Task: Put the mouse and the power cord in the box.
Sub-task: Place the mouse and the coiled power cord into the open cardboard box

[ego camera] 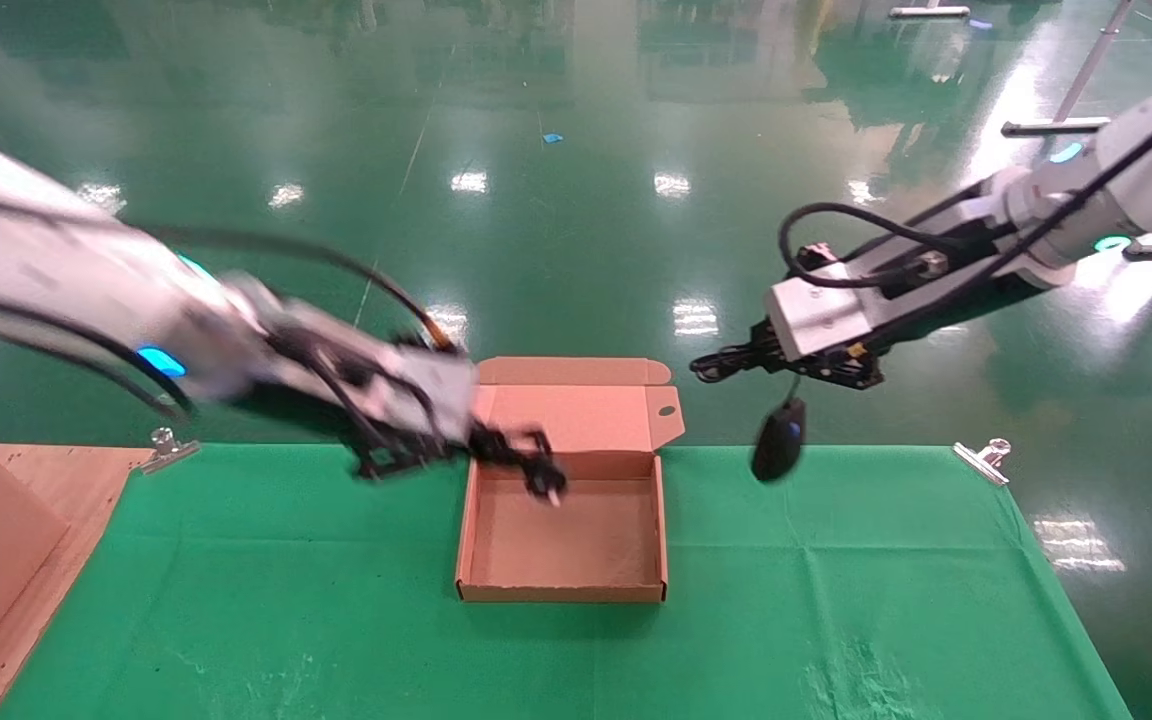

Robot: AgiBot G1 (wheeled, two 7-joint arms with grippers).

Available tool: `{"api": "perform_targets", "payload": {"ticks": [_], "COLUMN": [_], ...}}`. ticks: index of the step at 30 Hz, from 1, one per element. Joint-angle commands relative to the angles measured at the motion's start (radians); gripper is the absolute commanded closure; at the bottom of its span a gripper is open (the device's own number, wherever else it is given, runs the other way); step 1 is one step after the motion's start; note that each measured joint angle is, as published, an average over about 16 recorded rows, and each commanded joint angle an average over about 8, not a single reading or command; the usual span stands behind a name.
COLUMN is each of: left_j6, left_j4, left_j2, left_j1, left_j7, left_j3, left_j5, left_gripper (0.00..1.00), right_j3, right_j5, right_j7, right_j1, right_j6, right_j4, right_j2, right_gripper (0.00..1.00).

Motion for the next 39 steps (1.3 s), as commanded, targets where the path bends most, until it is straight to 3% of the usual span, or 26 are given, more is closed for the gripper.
{"api": "perform_targets", "payload": {"ticks": [1,13,22,23,30,31,39], "left_j6": [-0.051,-0.586,-0.739,-0.741,-0.741,-0.742,-0.752], "left_j4": [0.025,0.238,0.336,0.342,0.392,0.399,0.442], "left_j2": [0.023,0.188,0.236,0.236,0.236,0.236,0.236], "left_j1": [0.036,0.273,0.356,0.358,0.345,0.342,0.321], "left_j7": [0.016,0.064,0.165,0.172,0.228,0.239,0.314], "left_j3": [0.002,-0.01,0.1,0.114,0.199,0.208,0.27], "left_j5": [0.005,0.102,-0.004,-0.026,-0.177,-0.196,-0.324], "left_gripper": [1.0,1.0,1.0,0.96,0.09,0.0,0.0], "right_j3": [0.001,0.005,0.01,0.01,0.009,0.009,0.011], "right_j5": [0.001,0.009,0.014,0.013,0.01,0.01,0.015], "right_j7": [-0.001,-0.004,-0.006,-0.008,-0.019,-0.022,-0.038], "right_j1": [-0.006,-0.088,-0.113,-0.116,-0.122,-0.121,-0.114], "right_j6": [-0.003,-0.007,0.022,0.027,0.048,0.049,0.046], "right_j4": [0.005,0.048,0.058,0.056,0.031,0.027,-0.007], "right_j2": [0.013,0.073,0.087,0.087,0.078,0.077,0.062], "right_gripper": [1.0,1.0,1.0,1.0,1.0,1.0,1.0]}}
